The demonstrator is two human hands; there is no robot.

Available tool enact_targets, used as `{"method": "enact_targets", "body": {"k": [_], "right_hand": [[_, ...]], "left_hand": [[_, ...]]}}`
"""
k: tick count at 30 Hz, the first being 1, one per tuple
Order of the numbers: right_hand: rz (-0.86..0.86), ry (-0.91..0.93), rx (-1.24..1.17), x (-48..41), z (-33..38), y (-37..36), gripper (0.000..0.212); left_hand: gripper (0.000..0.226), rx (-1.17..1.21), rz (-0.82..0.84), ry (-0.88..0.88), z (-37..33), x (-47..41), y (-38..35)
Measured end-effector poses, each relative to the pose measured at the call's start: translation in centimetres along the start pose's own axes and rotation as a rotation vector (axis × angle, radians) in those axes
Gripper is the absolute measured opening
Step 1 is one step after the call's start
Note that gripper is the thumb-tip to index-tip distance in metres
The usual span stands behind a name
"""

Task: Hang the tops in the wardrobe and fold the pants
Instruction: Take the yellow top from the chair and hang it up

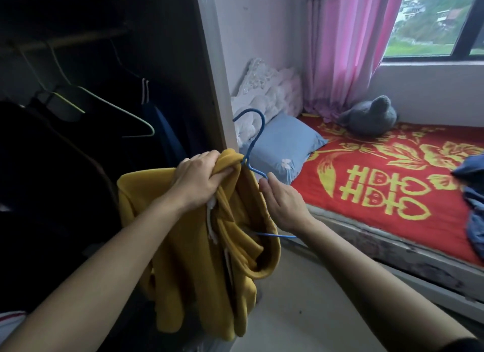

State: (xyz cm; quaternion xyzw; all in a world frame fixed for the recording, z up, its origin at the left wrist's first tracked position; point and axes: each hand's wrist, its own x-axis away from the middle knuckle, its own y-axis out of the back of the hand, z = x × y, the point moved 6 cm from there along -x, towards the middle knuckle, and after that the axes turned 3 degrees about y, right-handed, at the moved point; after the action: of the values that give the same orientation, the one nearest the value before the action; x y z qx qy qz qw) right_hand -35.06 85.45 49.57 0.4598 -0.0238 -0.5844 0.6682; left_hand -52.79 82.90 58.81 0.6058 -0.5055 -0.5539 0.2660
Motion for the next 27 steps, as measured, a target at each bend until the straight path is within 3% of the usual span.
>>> {"method": "enact_targets", "body": {"k": [2,3,5,8,11,15,17,18,20,22,24,27], "right_hand": [[-0.060,0.028,0.125,0.4,-0.9,-0.3,0.026],[-0.109,-0.002,0.175,0.8,-1.5,-0.4,0.041],[-0.252,-0.196,0.187,2.3,-3.3,-0.7,0.074],[-0.325,-0.586,0.105,5.5,-5.0,-2.3,0.100],[-0.319,-0.891,-0.090,8.1,-5.7,-5.2,0.121],[-0.107,-1.359,-0.605,10.0,-6.3,-11.1,0.145],[0.024,-1.400,-0.858,9.7,-5.6,-13.0,0.137],[0.082,-1.374,-0.937,9.6,-5.3,-13.3,0.120],[0.162,-1.343,-0.985,9.7,-5.7,-13.3,0.081],[0.205,-1.359,-0.962,10.2,-6.9,-13.4,0.071],[0.179,-1.368,-0.939,10.3,-8.0,-12.9,0.069],[-0.082,-1.363,-0.948,9.5,-10.3,-10.3,0.038]], "left_hand": [[0.023,-0.007,-0.016,0.012,0.1,0.1,0.1],[0.023,0.001,-0.035,0.029,0.1,0.2,0.1],[0.024,0.035,-0.070,0.102,0.6,0.4,0.3],[0.029,0.061,-0.130,0.226,1.4,1.0,0.7],[0.029,0.107,-0.191,0.285,1.4,1.7,0.6],[0.028,0.311,-0.183,0.313,1.4,1.9,-0.3],[0.029,0.448,-0.154,0.342,1.6,2.1,-1.1],[0.029,0.528,-0.145,0.354,1.7,2.3,-1.5],[0.028,0.672,-0.137,0.365,2.0,2.5,-2.0],[0.034,0.764,-0.121,0.355,2.3,2.6,-1.9],[0.046,0.824,-0.100,0.319,2.8,2.5,-1.7],[0.032,0.799,-0.034,0.272,3.6,2.8,-1.2]]}}
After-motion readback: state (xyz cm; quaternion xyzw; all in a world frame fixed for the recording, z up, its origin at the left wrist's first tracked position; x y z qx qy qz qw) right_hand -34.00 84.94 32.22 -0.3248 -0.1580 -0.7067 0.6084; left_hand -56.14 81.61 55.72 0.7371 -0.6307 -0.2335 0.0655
